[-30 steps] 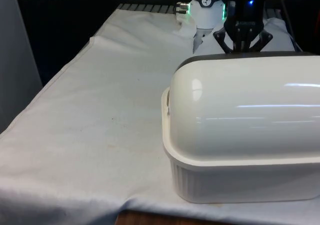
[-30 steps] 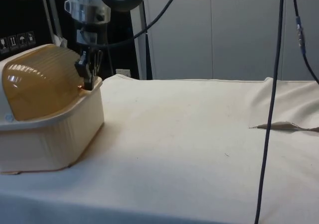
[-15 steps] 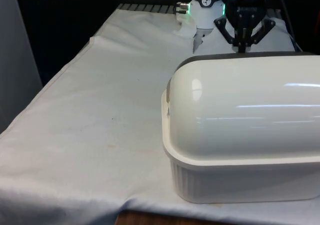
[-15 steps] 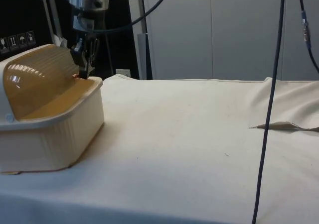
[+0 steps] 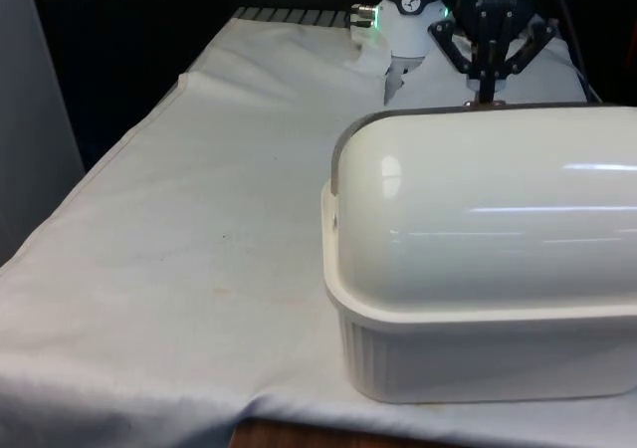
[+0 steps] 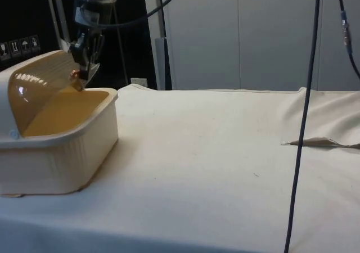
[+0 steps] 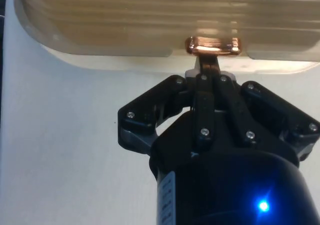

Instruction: Open the lid, then close it.

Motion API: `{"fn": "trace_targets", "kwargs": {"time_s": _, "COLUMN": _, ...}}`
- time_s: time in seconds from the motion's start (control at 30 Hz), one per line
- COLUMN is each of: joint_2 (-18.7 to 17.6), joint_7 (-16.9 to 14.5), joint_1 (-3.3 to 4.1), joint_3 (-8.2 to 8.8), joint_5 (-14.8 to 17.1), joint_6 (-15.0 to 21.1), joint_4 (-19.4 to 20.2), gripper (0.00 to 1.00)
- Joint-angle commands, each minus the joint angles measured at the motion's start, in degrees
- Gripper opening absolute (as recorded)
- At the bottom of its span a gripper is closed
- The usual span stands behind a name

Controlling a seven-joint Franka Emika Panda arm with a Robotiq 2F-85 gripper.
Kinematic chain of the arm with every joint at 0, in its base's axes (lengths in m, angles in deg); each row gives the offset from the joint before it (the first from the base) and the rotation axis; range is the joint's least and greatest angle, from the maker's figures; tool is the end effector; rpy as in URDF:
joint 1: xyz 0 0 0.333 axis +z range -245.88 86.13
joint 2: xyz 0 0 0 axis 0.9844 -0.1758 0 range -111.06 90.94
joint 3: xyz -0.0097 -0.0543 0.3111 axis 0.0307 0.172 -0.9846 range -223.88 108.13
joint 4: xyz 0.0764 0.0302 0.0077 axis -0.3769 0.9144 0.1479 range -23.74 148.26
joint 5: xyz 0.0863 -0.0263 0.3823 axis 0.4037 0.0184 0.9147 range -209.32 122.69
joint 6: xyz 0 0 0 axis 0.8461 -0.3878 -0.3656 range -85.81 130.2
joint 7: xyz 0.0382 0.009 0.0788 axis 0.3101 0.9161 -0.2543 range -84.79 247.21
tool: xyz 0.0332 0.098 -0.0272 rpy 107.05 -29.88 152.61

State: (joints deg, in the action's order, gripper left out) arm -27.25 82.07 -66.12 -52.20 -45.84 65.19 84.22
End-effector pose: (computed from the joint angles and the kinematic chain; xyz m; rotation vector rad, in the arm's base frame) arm 0.6354 0.0949 0.3641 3.0497 0.2595 0.5699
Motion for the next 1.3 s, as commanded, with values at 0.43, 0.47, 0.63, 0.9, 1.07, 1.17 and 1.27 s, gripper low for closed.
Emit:
{"fn": "trace_targets", "kwargs": {"time_s": 0.43, "joint_2": 0.4, "joint_7": 0.1, "joint_1": -0.06, "joint_3": 0.06, "joint_5": 0.1, "joint_6": 3.3, "joint_4": -1.0, "gripper": 0.00}}
{"fn": "trace_targets", "kwargs": {"time_s": 0.47, "joint_2": 0.3, "joint_7": 0.1, "joint_1": -0.06, "joint_3": 0.06, "joint_5": 0.1, "joint_6": 3.6, "joint_4": -1.1, "gripper": 0.00}}
{"fn": "trace_targets", "kwargs": {"time_s": 0.63, "joint_2": 0.3, "joint_7": 0.1, "joint_1": -0.11, "joint_3": 0.06, "joint_5": 0.0, "joint_6": 4.5, "joint_4": -1.4, "gripper": 0.00}}
{"fn": "trace_targets", "kwargs": {"time_s": 0.9, "joint_2": -1.3, "joint_7": 0.4, "joint_1": 0.00, "joint_3": 0.06, "joint_5": -0.1, "joint_6": 7.7, "joint_4": -2.8, "gripper": 0.00}}
{"fn": "trace_targets", "kwargs": {"time_s": 1.07, "joint_2": -1.9, "joint_7": 0.5, "joint_1": 0.11, "joint_3": 0.11, "joint_5": -0.1, "joint_6": 8.7, "joint_4": -3.6, "gripper": 0.00}}
{"fn": "trace_targets", "kwargs": {"time_s": 1.17, "joint_2": -2.5, "joint_7": 0.5, "joint_1": 0.11, "joint_3": 0.11, "joint_5": -0.1, "joint_6": 9.5, "joint_4": -4.4, "gripper": 0.00}}
{"fn": "trace_targets", "kwargs": {"time_s": 1.27, "joint_2": -2.7, "joint_7": 0.4, "joint_1": 0.06, "joint_3": 0.06, "joint_5": -0.1, "joint_6": 9.7, "joint_4": -4.8, "gripper": 0.00}}
